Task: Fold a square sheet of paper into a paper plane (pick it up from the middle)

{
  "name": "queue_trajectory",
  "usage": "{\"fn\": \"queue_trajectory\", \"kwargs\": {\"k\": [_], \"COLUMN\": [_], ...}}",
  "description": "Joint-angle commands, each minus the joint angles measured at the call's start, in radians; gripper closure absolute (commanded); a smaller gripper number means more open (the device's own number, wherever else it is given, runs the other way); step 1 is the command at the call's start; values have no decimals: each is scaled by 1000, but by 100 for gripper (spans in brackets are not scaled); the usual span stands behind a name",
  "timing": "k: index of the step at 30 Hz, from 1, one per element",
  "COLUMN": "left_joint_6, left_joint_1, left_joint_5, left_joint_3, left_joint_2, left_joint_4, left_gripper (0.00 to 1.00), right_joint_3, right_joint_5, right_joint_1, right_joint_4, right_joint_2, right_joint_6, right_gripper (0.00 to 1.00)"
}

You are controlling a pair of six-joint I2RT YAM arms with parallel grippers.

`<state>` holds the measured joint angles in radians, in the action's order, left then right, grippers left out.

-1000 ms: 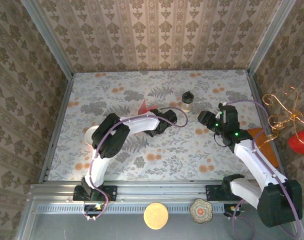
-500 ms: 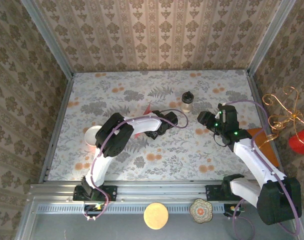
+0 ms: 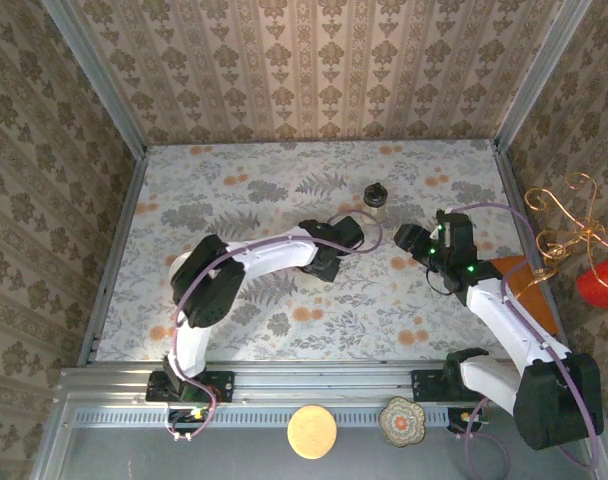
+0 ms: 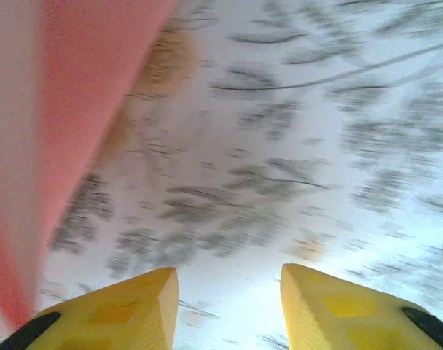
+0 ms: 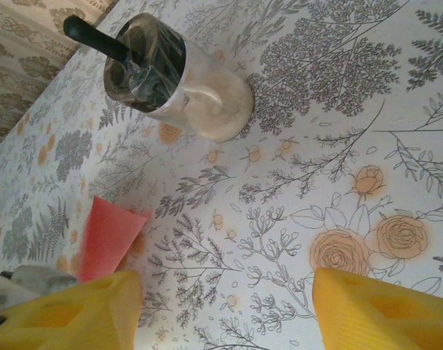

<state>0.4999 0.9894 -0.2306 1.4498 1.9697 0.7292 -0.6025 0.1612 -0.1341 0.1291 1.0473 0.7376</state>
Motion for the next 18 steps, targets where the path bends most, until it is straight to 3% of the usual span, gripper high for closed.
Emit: {"fn": "queue_trajectory", "kwargs": {"k": [1, 8, 18], "left_joint_6": [88, 122, 100], "left_joint_1": [-6, -150, -353], "left_joint_5": [280, 382, 476], "left_joint_3": [-81, -255, -379], "left_joint_2": [-110, -267, -285], "left_joint_4": [-168, -299, -355], "left_gripper": [54, 49, 47], "right_joint_3": [4, 7, 19], "right_joint_5": [43, 79, 51], "right_joint_1": [5, -6, -66], "right_joint_4": [-46, -78, -125], "right_joint_2": [10, 41, 69], "right_joint_6": [18, 31, 56], "right_gripper": [35, 32, 31]}}
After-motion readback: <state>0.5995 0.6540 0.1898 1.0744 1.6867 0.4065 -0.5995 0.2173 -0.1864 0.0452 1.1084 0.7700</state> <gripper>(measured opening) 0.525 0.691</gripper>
